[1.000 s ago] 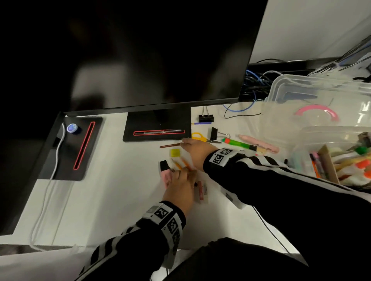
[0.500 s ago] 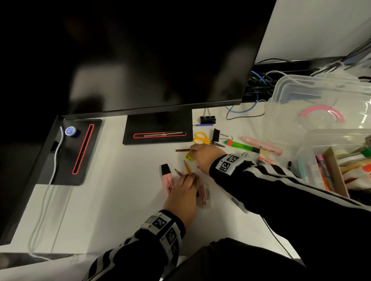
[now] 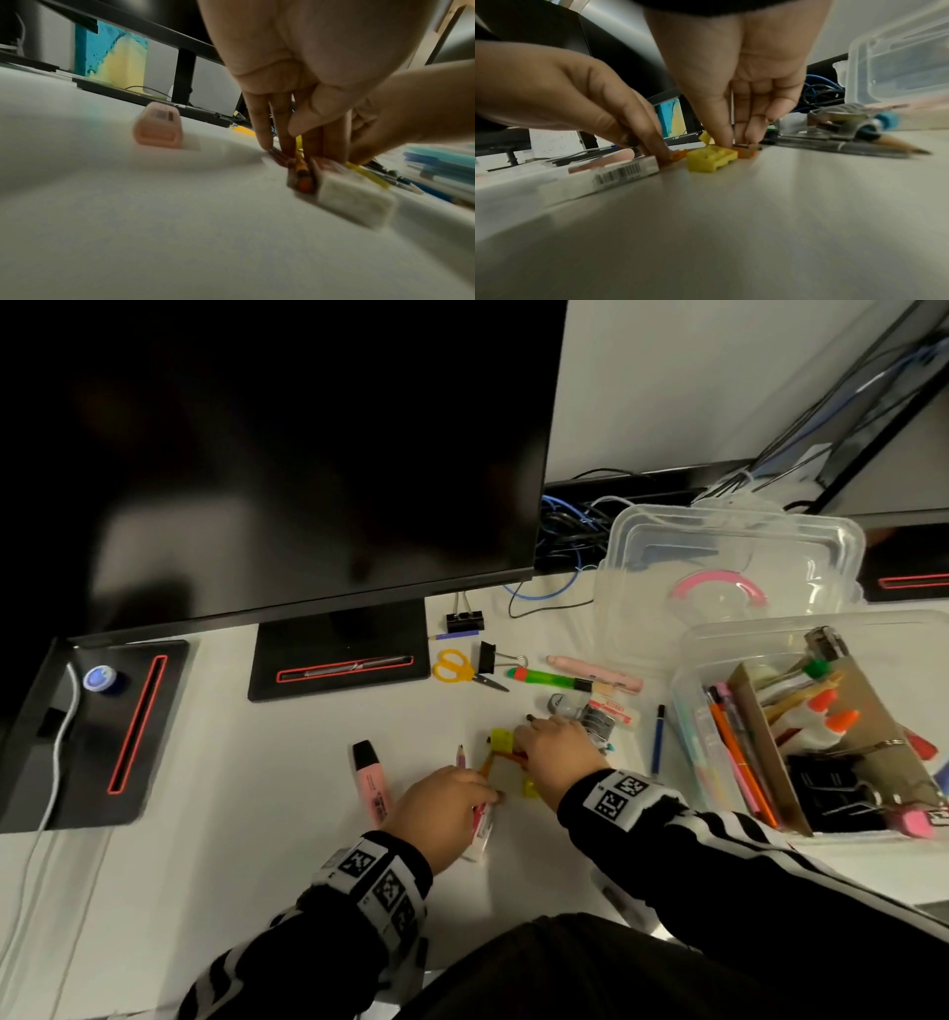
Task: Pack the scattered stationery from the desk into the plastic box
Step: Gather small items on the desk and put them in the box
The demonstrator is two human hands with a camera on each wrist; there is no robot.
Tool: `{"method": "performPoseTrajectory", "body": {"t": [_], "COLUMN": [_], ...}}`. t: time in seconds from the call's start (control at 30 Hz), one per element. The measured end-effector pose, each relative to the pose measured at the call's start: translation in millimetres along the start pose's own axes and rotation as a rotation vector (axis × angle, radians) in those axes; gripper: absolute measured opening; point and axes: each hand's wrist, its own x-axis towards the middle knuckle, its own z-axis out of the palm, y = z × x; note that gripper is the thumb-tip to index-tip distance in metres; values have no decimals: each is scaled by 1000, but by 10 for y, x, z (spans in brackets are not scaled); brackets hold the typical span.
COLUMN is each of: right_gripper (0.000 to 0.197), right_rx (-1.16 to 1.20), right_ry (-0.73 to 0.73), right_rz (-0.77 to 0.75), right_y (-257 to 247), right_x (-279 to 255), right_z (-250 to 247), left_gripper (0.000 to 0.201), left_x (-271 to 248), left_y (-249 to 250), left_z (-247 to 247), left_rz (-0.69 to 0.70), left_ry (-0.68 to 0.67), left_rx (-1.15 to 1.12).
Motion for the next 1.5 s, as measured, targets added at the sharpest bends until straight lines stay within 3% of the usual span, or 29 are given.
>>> {"method": "performPoseTrajectory", "body": {"t": [0.13, 0.27, 0.3, 0.37, 0.5, 0.6, 0.73, 0.93, 1.07, 1.2, 1.4, 1.5], "right_gripper": [35, 37, 37, 38, 41, 47, 32, 30, 26, 26, 32, 36], "right_rx": [103, 253, 316, 432, 502, 492, 469, 171, 22, 86, 125, 154], "right_ry": [-26, 49, 74, 87, -4, -61, -36, 40, -42, -78, -88, -126], "right_rz": [101, 185, 212, 267, 322, 309, 316, 227, 265, 409, 614, 687], "right_y": [35, 104, 127, 175, 246, 245, 247, 157, 95, 143, 362, 362], "right_x": [-120, -191, -210, -244, -277, -311, -302, -345, -338, -380, -546, -598], "right_z": [-1, -62, -83, -114, -126, -87, -31, -120, -94, -104, -174, -99], "left_gripper": [43, 20, 15, 27, 43, 37, 21, 14, 11, 12, 20, 21], "left_x": [48, 103, 123, 173, 272, 336, 356, 360, 366, 387, 481, 573], "left_y": [53, 88, 105, 139, 170, 151, 93, 39, 21, 57, 306, 431], "left_z": [-109, -156, -162, -161, -126, -115, -120, -102, -102, -187, -301, -269], "left_rz": [-3, -316, -386, -483, -556, -586, -613, -579, -536, -448, -137, -48], "left_ry": [75, 246, 225, 129, 60, 48, 52, 69, 54, -9, 36, 14], "left_rx": [-52, -105, -98, -41, -30, -51, -116, -145, -149, -111, 16, 105]}}
